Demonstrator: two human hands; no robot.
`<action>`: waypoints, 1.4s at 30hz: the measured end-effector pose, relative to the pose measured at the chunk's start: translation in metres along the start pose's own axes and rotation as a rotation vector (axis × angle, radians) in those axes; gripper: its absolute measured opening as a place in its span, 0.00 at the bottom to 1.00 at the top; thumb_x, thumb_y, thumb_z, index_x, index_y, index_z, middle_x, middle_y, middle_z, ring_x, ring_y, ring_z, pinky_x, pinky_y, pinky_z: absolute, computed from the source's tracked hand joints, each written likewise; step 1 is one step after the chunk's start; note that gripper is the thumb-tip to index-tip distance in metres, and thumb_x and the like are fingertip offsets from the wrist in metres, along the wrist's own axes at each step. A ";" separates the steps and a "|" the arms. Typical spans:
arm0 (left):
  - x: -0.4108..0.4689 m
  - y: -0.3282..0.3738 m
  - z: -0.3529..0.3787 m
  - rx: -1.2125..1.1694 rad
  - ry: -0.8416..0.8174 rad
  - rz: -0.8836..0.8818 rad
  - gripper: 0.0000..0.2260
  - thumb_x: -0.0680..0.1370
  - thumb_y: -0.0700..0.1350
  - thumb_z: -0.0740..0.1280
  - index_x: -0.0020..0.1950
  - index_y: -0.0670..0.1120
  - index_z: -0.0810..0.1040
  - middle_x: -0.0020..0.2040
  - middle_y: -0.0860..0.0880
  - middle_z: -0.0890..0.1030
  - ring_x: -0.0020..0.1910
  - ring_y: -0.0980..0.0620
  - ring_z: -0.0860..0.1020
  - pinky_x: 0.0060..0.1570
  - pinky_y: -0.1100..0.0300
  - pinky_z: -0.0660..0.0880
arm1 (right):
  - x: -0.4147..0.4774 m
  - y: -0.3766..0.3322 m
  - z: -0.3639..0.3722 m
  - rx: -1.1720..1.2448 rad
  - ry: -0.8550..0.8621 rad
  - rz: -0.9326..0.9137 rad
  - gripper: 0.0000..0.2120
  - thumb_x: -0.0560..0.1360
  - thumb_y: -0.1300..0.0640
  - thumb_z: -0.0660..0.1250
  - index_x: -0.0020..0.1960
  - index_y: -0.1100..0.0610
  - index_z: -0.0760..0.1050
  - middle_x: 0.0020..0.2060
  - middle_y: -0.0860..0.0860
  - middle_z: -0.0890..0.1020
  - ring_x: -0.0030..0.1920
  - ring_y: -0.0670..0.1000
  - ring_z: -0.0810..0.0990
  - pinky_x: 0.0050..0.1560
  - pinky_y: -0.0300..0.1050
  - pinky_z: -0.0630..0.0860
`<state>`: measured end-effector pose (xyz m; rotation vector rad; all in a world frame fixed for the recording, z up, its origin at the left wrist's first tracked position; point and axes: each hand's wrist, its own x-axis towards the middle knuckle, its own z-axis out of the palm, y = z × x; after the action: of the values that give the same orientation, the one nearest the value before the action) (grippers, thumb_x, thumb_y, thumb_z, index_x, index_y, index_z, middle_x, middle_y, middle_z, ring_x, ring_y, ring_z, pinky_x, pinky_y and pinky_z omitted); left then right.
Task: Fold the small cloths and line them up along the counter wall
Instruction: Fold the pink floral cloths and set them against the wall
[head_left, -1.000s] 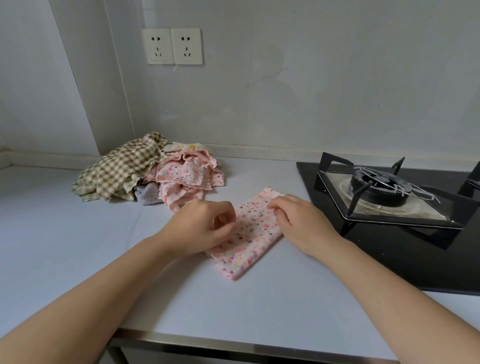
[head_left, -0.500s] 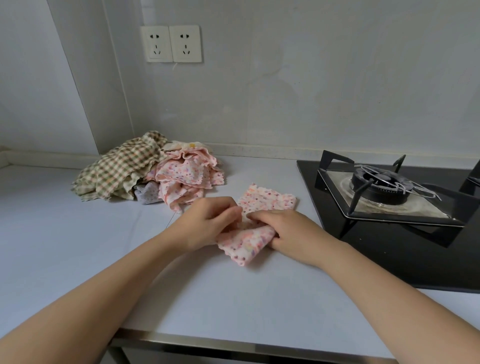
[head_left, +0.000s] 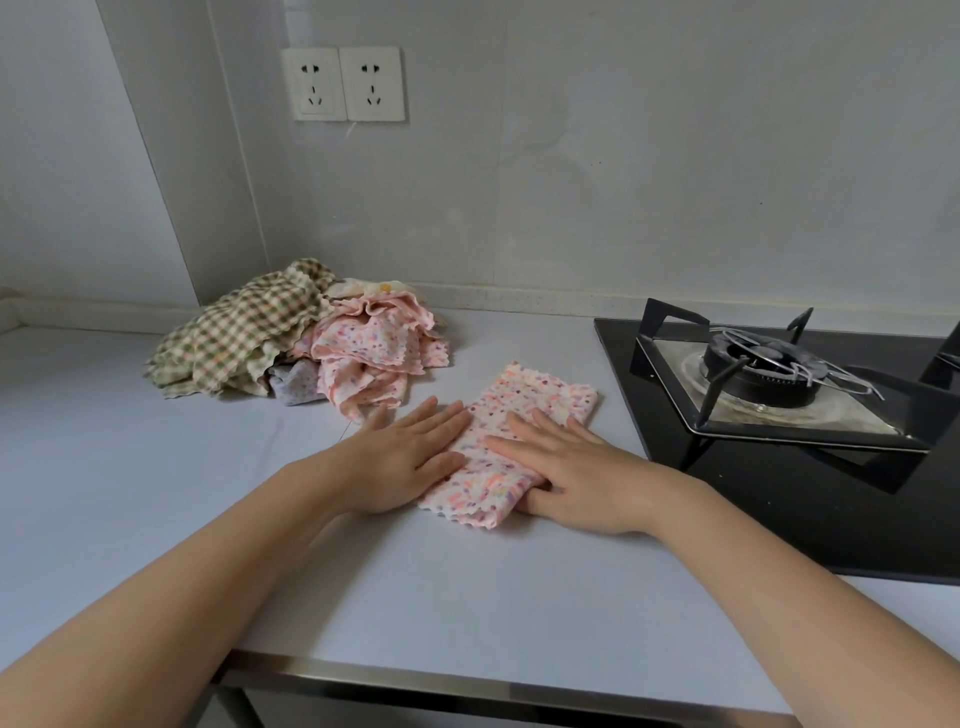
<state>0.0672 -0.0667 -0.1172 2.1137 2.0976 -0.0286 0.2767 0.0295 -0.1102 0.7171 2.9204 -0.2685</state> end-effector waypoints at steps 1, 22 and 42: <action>-0.001 0.000 -0.001 0.018 -0.010 -0.021 0.25 0.82 0.58 0.44 0.77 0.57 0.40 0.77 0.59 0.40 0.75 0.59 0.38 0.72 0.50 0.36 | 0.001 0.002 0.000 -0.010 0.000 0.028 0.30 0.79 0.38 0.52 0.76 0.38 0.41 0.77 0.45 0.38 0.75 0.46 0.33 0.75 0.47 0.34; 0.000 -0.023 0.005 -0.259 0.526 0.162 0.27 0.72 0.41 0.70 0.71 0.49 0.68 0.68 0.55 0.73 0.67 0.57 0.70 0.63 0.62 0.67 | 0.003 -0.007 -0.002 0.842 0.390 -0.165 0.13 0.81 0.60 0.58 0.61 0.49 0.74 0.60 0.42 0.78 0.62 0.32 0.72 0.64 0.28 0.64; 0.010 0.021 -0.001 -0.464 0.705 -0.238 0.13 0.76 0.45 0.65 0.34 0.47 0.66 0.30 0.51 0.72 0.32 0.52 0.68 0.30 0.66 0.62 | 0.008 0.001 -0.006 1.263 0.554 0.343 0.07 0.77 0.61 0.65 0.52 0.61 0.77 0.40 0.57 0.85 0.35 0.52 0.84 0.33 0.45 0.80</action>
<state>0.0881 -0.0568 -0.1154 1.7190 2.3594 1.2031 0.2694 0.0350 -0.1055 1.5643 2.6433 -2.2346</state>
